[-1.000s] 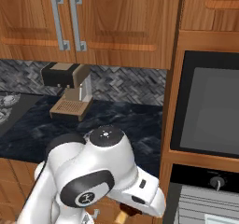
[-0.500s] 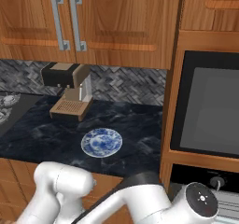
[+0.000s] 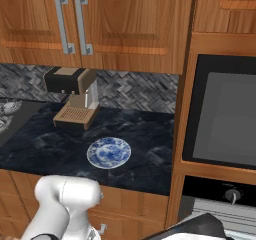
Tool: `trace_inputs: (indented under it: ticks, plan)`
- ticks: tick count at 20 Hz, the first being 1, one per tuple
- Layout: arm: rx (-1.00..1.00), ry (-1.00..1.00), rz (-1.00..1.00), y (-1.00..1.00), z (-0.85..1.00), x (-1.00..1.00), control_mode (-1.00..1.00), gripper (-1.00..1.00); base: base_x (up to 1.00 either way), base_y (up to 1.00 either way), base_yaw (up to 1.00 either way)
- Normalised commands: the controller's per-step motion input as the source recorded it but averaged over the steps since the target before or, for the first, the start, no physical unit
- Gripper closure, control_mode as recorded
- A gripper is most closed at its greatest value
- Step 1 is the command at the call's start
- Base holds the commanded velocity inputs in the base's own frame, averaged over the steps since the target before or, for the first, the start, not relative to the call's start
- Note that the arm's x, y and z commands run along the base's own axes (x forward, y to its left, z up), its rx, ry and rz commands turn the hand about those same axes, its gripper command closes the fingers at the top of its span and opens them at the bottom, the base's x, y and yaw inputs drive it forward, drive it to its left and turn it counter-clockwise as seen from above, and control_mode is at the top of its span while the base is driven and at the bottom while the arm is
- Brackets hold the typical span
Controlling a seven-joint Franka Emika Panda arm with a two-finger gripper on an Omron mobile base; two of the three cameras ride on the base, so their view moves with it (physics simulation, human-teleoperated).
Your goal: Place the steak on the rack of the oven.
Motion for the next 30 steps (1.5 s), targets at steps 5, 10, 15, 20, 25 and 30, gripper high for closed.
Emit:
trace_inputs:
  ticks: [5, 10, 15, 20, 25, 30]
  plan:
    - [-0.03, 0.02, -0.13, -0.94, -0.44, 0.45, -1.0, 1.0, 0.0, 0.0, 0.0]
    - [-0.03, 0.13, -0.16, -0.76, -0.49, 0.29, -1.0, 1.0, 0.0, 0.0, 0.0]
    - [0.0, 0.07, -0.09, -0.26, -0.54, 0.15, -1.0, 1.0, 0.0, 0.0, 0.0]
    - [0.0, 0.0, 0.0, -0.13, -0.52, 0.17, -1.0, 1.0, 0.0, 0.0, 0.0]
    - [0.0, 0.0, 0.0, -0.28, -0.44, 0.26, -1.0, 1.0, 0.0, 0.0, 0.0]
    - [0.0, 0.02, 0.0, -0.06, -0.18, 0.33, -1.0, 1.0, 0.0, 0.0, 0.0]
